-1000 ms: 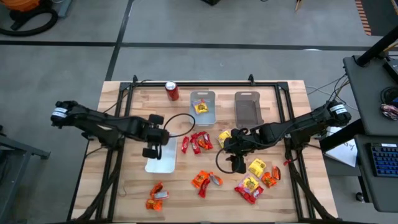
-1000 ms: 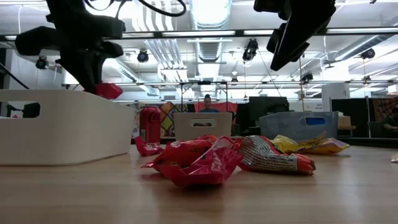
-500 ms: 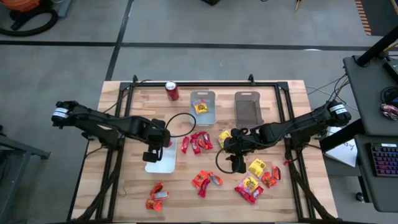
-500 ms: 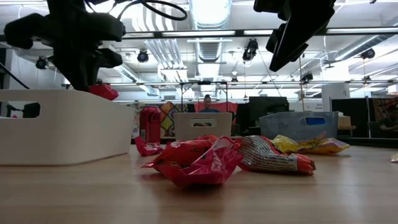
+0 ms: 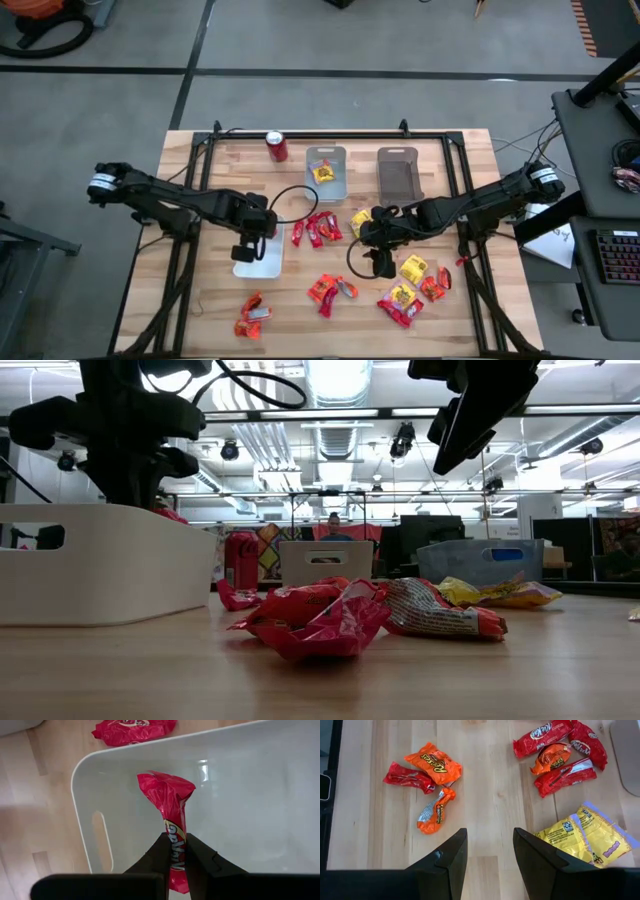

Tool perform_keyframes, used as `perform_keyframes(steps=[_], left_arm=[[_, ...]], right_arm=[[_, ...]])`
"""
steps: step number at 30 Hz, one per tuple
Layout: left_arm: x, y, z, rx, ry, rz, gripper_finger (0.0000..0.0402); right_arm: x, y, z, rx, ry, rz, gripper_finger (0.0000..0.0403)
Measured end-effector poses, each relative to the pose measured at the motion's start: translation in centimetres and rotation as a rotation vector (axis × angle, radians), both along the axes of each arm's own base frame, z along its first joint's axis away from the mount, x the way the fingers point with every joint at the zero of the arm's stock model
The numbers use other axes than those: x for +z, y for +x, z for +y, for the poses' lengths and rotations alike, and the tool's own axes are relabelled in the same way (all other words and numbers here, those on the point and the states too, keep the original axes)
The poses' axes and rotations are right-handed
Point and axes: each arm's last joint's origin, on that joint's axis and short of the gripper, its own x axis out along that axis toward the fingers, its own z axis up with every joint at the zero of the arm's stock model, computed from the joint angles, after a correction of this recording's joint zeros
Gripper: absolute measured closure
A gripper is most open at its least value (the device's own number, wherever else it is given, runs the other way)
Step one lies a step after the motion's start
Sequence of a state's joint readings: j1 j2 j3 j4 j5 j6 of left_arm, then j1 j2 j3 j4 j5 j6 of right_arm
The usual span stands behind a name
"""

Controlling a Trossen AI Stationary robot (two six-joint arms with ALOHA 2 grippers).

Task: Sort candy
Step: Put the red candy into the white bin, then put the orange candy into the black bin

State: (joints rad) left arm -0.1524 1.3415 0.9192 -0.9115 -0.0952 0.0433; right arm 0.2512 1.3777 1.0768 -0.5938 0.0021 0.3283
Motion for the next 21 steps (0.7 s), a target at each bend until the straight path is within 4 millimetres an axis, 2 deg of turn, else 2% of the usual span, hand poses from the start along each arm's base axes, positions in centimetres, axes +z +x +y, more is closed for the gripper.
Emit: perform_keyframes(steps=[6, 15, 21], left_arm=[[-0.02, -0.01, 0.00, 0.000, 0.000, 0.001, 0.0377], [-0.72, -0.38, 0.35, 0.036, 0.097, 0.013, 0.0344], [-0.92, -0.48, 0.41, 0.074, 0.096, 0.015, 0.0326]], right_arm=[[0.00, 0.00, 0.00, -0.001, 0.001, 0.000, 0.0252], [0.00, 0.00, 0.00, -0.001, 0.001, 0.000, 0.0252], [0.00, 0.00, 0.00, -0.004, 0.003, 0.000, 0.0252]])
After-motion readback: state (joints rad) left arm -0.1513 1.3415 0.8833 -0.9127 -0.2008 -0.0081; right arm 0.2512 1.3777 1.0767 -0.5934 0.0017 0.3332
